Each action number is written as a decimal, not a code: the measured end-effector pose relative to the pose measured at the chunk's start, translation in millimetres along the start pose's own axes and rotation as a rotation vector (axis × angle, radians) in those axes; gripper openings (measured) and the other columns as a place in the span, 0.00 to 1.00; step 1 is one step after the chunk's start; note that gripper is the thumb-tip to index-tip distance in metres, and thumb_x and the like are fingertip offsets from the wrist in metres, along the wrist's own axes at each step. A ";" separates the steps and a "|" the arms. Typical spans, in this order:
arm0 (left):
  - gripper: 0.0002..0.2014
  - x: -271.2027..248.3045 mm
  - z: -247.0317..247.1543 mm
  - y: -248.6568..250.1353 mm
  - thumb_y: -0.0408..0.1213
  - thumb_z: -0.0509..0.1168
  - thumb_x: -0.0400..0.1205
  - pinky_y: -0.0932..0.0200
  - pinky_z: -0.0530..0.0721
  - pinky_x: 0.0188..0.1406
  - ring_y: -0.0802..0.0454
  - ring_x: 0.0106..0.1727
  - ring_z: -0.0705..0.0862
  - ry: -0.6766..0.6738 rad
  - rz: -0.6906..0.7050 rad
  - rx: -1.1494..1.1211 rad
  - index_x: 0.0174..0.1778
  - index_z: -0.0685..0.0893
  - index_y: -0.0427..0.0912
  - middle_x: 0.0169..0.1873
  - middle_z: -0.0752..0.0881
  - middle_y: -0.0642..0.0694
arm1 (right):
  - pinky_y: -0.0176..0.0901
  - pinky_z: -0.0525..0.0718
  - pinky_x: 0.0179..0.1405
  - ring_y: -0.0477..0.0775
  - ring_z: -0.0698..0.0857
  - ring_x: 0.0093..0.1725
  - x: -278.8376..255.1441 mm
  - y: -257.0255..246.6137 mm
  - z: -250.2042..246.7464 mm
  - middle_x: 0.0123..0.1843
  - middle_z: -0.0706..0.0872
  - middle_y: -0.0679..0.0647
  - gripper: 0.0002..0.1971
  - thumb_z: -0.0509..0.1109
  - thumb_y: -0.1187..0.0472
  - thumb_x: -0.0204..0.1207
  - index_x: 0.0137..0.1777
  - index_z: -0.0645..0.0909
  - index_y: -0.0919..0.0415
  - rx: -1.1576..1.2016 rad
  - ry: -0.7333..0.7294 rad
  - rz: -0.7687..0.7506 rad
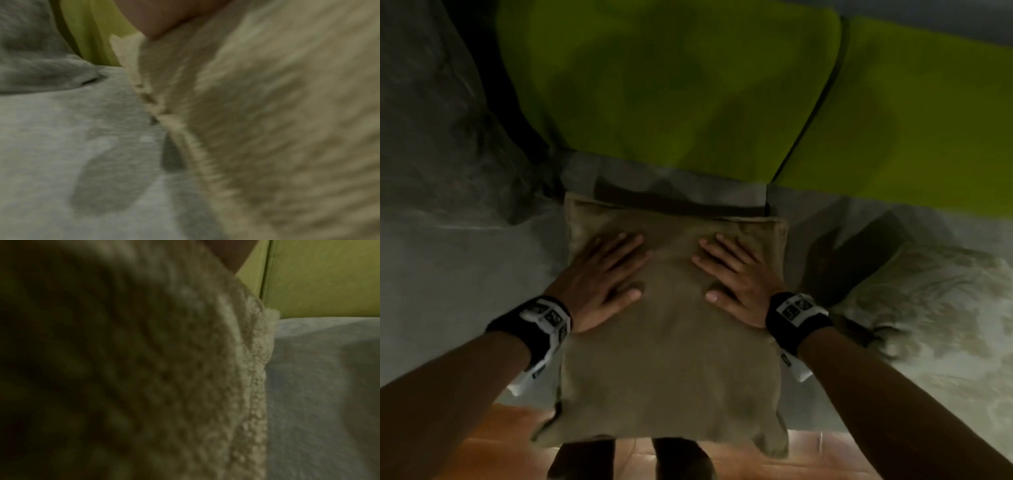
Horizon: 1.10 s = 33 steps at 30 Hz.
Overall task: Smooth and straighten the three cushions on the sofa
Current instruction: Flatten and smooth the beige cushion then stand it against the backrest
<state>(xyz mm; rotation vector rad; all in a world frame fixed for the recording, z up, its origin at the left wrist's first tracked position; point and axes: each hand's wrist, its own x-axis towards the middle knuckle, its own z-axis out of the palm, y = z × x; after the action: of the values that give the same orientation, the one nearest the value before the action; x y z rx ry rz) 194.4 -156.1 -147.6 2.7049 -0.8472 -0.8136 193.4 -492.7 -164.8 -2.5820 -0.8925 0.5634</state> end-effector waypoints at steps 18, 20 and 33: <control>0.29 -5.0 -37.5 9.1 0.59 0.44 0.88 0.40 0.56 0.83 0.47 0.87 0.53 0.156 0.252 -0.097 0.87 0.57 0.57 0.88 0.53 0.50 | 0.63 0.54 0.88 0.58 0.53 0.91 -8.4 -16.5 -26.6 0.92 0.55 0.52 0.31 0.47 0.35 0.88 0.90 0.51 0.40 0.166 0.054 -0.005; 0.30 0.7 -17.4 -2.0 0.67 0.39 0.85 0.35 0.49 0.84 0.51 0.88 0.42 0.041 0.069 -0.105 0.85 0.47 0.69 0.87 0.45 0.57 | 0.64 0.47 0.89 0.53 0.45 0.91 -6.0 -8.4 -11.1 0.93 0.48 0.46 0.33 0.43 0.30 0.85 0.89 0.46 0.34 0.196 -0.052 0.147; 0.31 34.5 -53.1 -80.8 0.56 0.54 0.84 0.39 0.73 0.71 0.27 0.69 0.77 0.318 -0.708 -0.537 0.72 0.77 0.33 0.69 0.79 0.26 | 0.59 0.82 0.67 0.66 0.83 0.71 -5.1 107.8 -26.2 0.80 0.78 0.60 0.34 0.63 0.37 0.81 0.85 0.68 0.48 0.832 0.376 1.039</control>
<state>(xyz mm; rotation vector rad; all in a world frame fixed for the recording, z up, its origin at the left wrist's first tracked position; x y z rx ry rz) 285.5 -108.9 -145.7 2.4984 0.3833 -0.5691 256.5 -580.9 -188.9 -2.0335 0.7459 0.4954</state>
